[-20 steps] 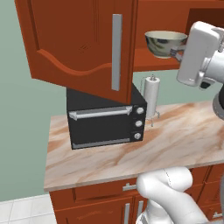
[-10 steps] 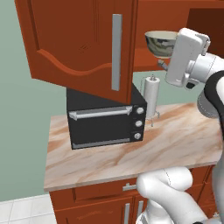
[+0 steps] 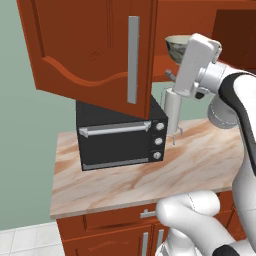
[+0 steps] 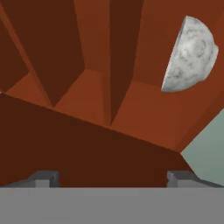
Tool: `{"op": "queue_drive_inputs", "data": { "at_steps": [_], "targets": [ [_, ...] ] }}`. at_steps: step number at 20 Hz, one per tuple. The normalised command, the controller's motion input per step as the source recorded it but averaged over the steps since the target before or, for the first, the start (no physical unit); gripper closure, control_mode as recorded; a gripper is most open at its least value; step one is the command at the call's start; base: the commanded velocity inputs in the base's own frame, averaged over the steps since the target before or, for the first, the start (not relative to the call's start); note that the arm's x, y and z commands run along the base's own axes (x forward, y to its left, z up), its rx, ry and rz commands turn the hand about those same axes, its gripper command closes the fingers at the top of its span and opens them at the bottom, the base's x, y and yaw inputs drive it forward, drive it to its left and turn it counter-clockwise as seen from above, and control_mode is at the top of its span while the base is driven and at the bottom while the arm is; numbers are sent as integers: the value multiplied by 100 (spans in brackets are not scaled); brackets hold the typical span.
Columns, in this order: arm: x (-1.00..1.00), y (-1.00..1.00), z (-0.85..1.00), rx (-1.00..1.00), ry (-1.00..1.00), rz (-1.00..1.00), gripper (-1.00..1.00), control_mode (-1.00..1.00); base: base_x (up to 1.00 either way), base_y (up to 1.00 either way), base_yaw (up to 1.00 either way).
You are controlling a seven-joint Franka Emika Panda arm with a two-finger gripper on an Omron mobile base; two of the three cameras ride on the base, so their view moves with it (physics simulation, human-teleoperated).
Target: Move the bowls from the cabinet to the plates on the dining table.
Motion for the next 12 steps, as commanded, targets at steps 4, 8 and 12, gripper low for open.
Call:
{"op": "queue_drive_inputs", "data": {
  "at_steps": [4, 8, 12],
  "targets": [
    [32, 2, 0, 7, 7, 16, -100, -100, 0, 0, 0],
    [11, 24, 3, -2, 4, 13, -100, -100, 0, 0, 0],
    [0, 36, 7, -7, 4, 10, -100, -100, 0, 0, 0]
  ]
}}
